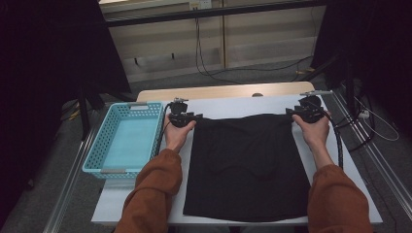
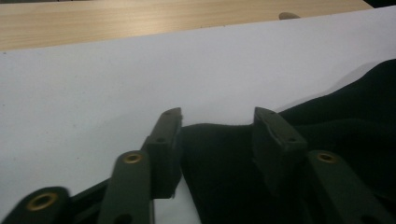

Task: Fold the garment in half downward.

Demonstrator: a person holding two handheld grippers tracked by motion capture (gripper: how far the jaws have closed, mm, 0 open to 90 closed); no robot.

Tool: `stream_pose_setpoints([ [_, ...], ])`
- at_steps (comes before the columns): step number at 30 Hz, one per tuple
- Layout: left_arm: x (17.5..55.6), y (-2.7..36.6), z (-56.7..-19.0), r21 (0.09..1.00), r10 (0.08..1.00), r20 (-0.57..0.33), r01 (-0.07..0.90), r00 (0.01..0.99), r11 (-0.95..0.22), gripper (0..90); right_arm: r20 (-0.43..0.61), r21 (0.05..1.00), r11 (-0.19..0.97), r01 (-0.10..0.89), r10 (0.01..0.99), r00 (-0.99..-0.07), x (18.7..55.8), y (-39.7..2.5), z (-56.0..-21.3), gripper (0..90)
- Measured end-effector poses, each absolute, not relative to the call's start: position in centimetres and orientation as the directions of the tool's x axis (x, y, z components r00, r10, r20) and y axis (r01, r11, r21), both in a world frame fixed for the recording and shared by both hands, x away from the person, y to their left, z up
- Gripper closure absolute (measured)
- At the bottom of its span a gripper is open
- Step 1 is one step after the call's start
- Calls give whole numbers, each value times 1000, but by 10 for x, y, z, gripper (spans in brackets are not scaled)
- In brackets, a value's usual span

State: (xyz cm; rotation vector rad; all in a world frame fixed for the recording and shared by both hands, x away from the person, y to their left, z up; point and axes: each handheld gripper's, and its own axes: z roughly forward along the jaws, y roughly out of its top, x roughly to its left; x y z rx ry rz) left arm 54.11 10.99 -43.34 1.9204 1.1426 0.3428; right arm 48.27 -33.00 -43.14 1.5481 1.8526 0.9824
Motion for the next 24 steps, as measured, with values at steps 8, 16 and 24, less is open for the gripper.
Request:
stream_pose_setpoints([
  [8, 514, 116, -413, 816, 793, -137, 521, 594, -250, 318, 43, 824, 135, 551, 954, -298, 446, -324, -416, 480],
  [16, 479, 112, -409, 822, 723, -108, 471, 682, -321, 306, 48, 811, 196, 551, 916, -397, 410, -309, -421, 468],
  [24, 446, 112, -417, 825, 661, -145, 459, 736, -330, 340, 47, 814, 234, 531, 885, -463, 378, -293, -425, 502],
])
